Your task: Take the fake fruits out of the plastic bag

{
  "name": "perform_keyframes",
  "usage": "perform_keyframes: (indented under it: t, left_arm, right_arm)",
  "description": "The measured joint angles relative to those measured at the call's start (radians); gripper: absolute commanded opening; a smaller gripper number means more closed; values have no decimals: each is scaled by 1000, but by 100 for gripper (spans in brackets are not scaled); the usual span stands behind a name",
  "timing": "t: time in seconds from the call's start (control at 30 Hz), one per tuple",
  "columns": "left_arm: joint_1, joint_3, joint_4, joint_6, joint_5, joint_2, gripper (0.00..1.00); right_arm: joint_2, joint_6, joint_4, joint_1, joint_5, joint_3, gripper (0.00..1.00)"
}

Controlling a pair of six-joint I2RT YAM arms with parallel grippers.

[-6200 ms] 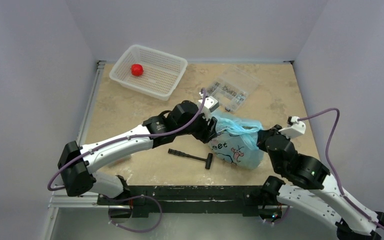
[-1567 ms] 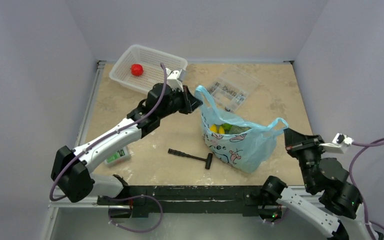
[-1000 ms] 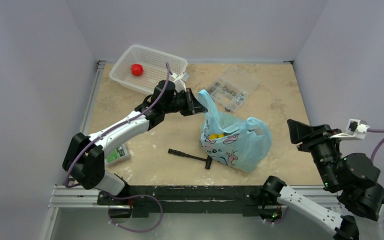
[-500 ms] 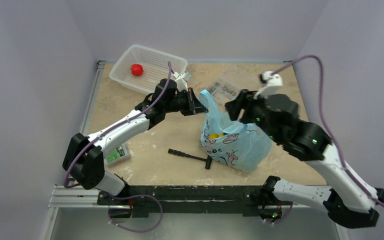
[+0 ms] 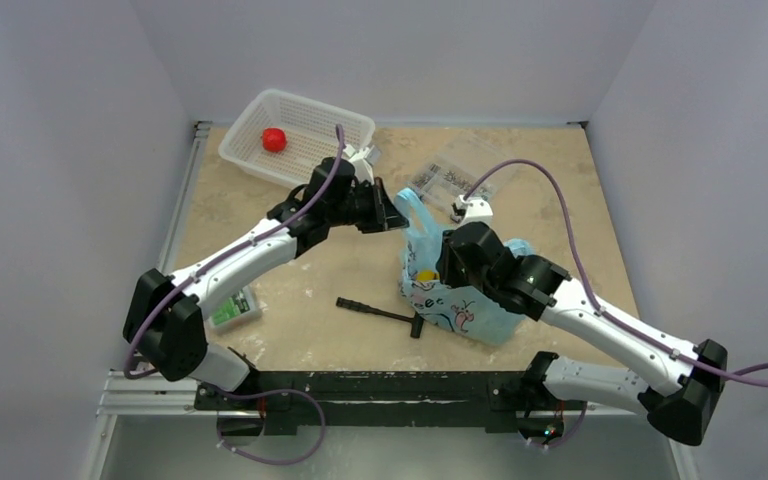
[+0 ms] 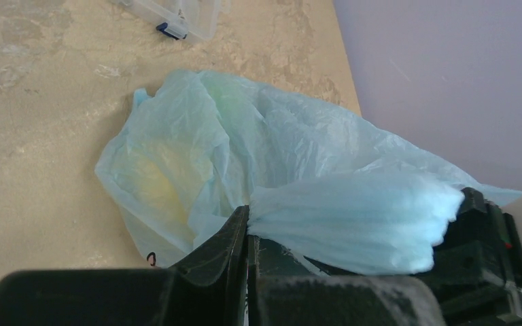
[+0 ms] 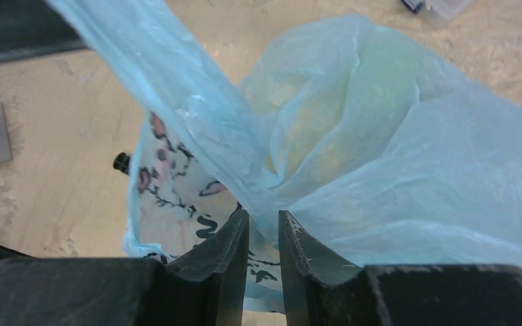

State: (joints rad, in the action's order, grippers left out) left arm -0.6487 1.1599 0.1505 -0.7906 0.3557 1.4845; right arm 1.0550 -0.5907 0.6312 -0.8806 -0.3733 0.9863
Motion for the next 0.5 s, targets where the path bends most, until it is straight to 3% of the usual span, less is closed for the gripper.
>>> perform_keyframes:
  t: [0.17, 0.33, 0.5]
  left_arm:
    - [0, 0, 47, 35, -66, -37, 0]
    - [-4, -7, 74, 69, -133, -121, 0]
    - [-14, -29, 82, 77, -146, -146, 0]
  right_arm:
    - [-81, -146, 0, 0, 8, -158, 17]
    - [-164, -336, -57, -13, 125, -426, 18]
    - [-223, -401, -56, -25, 157, -476, 36]
